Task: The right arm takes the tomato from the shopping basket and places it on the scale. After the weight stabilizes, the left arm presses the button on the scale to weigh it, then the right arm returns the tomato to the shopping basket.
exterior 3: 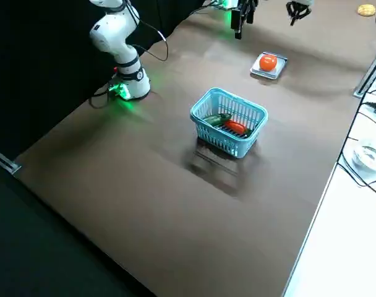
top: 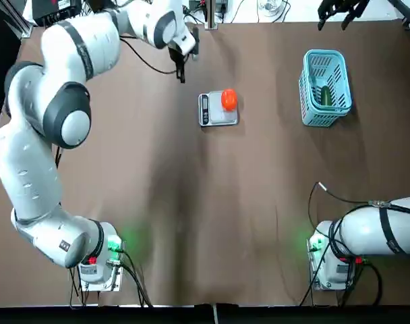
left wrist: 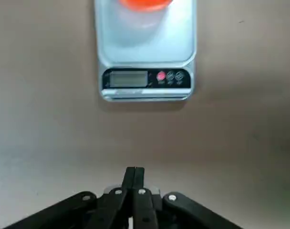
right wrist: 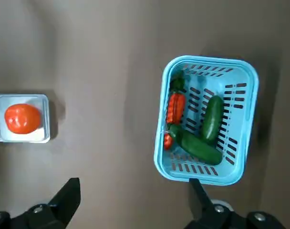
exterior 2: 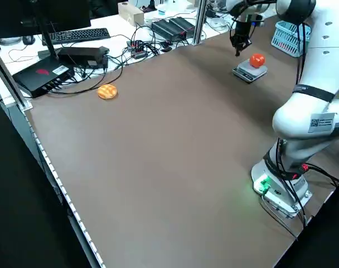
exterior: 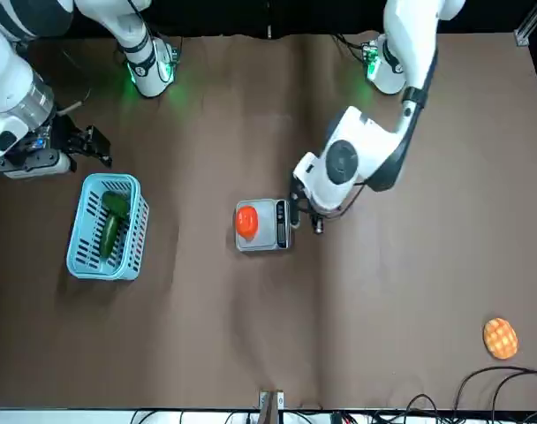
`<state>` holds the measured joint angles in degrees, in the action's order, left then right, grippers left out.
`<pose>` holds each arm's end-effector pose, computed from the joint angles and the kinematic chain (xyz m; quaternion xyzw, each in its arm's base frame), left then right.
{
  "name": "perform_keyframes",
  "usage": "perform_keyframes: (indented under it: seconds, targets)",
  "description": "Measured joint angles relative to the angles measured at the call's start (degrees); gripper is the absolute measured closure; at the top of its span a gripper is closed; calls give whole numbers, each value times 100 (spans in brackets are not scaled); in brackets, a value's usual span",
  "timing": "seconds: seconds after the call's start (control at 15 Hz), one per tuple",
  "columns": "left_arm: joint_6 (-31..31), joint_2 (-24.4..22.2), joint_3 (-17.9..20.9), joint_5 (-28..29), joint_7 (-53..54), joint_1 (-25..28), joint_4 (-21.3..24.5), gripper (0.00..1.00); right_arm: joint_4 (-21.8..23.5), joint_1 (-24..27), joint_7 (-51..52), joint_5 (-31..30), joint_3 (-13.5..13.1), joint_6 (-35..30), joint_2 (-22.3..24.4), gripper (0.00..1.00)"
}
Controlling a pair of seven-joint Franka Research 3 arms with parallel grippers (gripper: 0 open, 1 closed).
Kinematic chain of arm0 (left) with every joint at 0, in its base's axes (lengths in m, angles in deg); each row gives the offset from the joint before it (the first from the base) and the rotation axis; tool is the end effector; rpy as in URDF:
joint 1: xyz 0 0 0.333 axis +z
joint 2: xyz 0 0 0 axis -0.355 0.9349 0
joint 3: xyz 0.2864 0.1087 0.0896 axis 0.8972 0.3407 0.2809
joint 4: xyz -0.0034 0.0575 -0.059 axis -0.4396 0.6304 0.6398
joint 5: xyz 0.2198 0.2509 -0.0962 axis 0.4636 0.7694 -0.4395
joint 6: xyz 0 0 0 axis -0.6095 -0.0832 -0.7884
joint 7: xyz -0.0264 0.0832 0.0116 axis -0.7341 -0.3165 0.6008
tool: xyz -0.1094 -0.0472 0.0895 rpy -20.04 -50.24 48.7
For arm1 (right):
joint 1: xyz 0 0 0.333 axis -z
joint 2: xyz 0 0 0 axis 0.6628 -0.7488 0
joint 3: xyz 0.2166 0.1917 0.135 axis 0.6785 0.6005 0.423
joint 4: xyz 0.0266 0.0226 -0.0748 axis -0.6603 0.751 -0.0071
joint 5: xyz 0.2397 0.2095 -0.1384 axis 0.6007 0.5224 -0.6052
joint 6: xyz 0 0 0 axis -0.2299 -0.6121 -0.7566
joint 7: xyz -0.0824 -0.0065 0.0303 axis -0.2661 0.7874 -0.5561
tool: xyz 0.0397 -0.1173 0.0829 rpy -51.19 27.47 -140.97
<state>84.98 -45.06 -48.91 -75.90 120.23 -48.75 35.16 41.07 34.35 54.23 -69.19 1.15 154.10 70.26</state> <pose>0.5252 -0.3629 0.3247 0.7143 -0.6975 -0.0159 0.0543 0.4859 0.0747 0.5472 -0.9990 -0.0299 -0.0151 0.0287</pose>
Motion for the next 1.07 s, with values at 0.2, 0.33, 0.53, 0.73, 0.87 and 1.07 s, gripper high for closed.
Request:
perform_keyframes:
  seconds: [0.2, 0.33, 0.53, 0.73, 0.87, 1.07]
  targets:
    - [209, 267, 0, 0, -59, -275, 0, 99, -123, 524, 2, -10, 321, 7, -22, 0]
    - [471, 406, 2, 0, -59, -287, -1, 99, -366, 586, 3, -12, 323, -19, -103, 0]
    - [757, 553, 2, 0, -59, -290, -3, 99, -561, 644, 3, -12, 323, -43, -266, 0]
    - [836, 635, -3, 0, -60, -365, -4, 99, -598, 651, 3, -12, 338, -46, -351, 0]
    - [843, 652, -3, 0, -60, -384, -5, 99, -606, 650, 2, -12, 365, -52, -363, 0]
    - [945, 723, -3, 0, -60, -401, -4, 99, -614, 650, 2, -12, 390, -54, -363, 0]
